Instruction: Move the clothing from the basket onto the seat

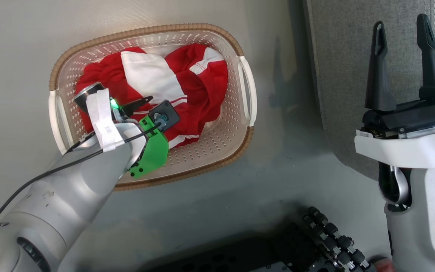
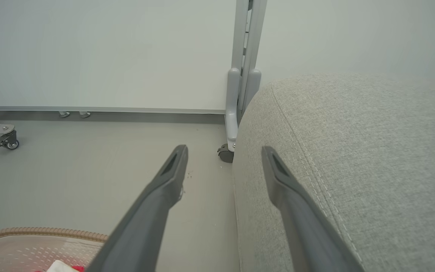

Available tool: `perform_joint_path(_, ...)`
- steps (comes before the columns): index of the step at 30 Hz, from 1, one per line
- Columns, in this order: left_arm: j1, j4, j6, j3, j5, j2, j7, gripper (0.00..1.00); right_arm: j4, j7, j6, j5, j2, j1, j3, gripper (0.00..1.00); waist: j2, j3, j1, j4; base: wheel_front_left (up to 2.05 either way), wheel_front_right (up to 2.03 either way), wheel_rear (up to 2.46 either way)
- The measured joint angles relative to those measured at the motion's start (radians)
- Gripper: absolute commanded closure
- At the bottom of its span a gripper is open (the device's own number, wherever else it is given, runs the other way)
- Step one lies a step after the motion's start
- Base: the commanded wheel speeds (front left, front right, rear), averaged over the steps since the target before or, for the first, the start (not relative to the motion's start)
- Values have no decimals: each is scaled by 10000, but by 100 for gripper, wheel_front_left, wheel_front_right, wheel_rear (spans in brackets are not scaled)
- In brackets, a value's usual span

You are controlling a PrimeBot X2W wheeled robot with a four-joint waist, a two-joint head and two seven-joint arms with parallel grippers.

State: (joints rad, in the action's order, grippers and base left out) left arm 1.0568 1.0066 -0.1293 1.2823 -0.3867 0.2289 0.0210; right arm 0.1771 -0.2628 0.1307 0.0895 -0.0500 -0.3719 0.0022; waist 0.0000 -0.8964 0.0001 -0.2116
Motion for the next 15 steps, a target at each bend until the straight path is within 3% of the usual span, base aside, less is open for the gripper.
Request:
perform_joint_path(1, -71, -174, 0, 4, -31, 75, -42, 0, 0, 0, 0, 13, 0, 0, 8, 0, 0, -18, 0, -30, 0, 0, 0)
perform_joint_path(2, -120, -389, 0, 8, -146, 132, -107, 26, -4, 0, 0, 46, 2, 0, 17, 0, 0, -31, 0, -56, 0, 0, 0)
perform_joint_path(3, -151, -558, 0, 6, -240, 174, -109, 80, -10, 2, 0, 56, 2, 0, 21, 0, 0, -36, 0, -73, 0, 0, 0)
perform_joint_path(4, -173, -717, -2, 6, -359, 228, -132, 100, -21, 2, 0, 59, 0, 0, 13, 0, 0, -32, 0, -86, 0, 0, 0)
perform_joint_path(15, -799, -1887, -12, 10, -892, 742, 54, 100, -299, 2, 0, 303, 2, -14, -15, 0, 0, 606, 0, -40, 0, 0, 0)
